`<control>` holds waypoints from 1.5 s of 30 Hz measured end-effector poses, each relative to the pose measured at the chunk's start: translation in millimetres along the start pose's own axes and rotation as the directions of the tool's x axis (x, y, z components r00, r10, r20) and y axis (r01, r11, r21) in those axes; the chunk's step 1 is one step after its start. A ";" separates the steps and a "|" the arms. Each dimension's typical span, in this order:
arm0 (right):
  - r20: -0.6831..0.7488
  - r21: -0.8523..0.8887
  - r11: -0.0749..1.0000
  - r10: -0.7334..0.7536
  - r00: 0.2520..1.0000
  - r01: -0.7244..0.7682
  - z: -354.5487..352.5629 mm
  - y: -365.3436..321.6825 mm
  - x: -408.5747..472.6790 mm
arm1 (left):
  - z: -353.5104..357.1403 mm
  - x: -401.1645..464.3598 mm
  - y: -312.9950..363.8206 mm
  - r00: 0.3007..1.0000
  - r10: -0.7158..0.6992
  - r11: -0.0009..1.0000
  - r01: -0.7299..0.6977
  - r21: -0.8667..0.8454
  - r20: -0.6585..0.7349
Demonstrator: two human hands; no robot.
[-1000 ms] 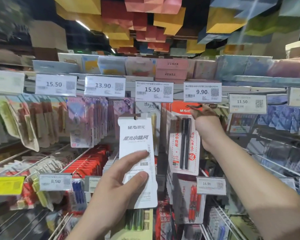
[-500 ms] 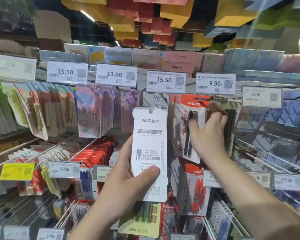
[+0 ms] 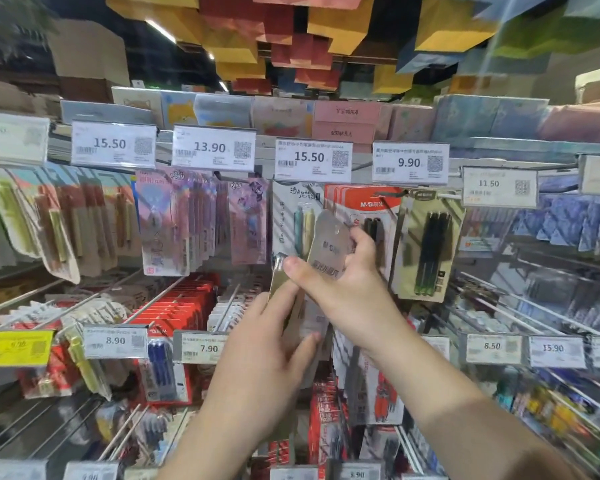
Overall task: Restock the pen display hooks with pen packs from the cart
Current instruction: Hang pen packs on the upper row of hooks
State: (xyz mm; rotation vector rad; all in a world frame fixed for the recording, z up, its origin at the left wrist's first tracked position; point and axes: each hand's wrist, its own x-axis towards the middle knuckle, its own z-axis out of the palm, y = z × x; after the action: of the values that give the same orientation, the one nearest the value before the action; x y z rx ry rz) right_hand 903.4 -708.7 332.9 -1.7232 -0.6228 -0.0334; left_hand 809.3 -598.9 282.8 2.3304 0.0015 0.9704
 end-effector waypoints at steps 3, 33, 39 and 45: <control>-0.019 0.046 0.998 0.033 0.999 -0.032 -1.9 0.9 1.1 | -2.1 -1.2 3.9 1.000 0.024 0.999 -0.025 0.045 0.013; 0.427 0.602 0.706 0.112 0.897 -0.374 -14.9 -3.5 -15.4 | -51.0 -7.4 -14.2 0.951 -0.309 0.919 0.300 -0.258 0.007; 0.327 0.634 0.712 0.107 0.939 -0.303 7.3 -8.9 -15.8 | -57.7 -15.7 -11.0 0.929 -0.370 0.879 0.350 -0.323 0.000; 0.233 0.683 0.689 0.109 0.966 -0.242 23.8 -15.7 -15.1 | -63.9 -24.0 -10.3 0.935 -0.354 0.881 0.338 -0.330 0.013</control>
State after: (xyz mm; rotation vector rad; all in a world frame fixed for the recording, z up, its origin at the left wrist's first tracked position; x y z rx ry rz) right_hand 876.6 -691.0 335.6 -1.0146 -0.4975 0.4546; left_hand 752.8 -561.8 296.9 1.9144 0.2506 0.7768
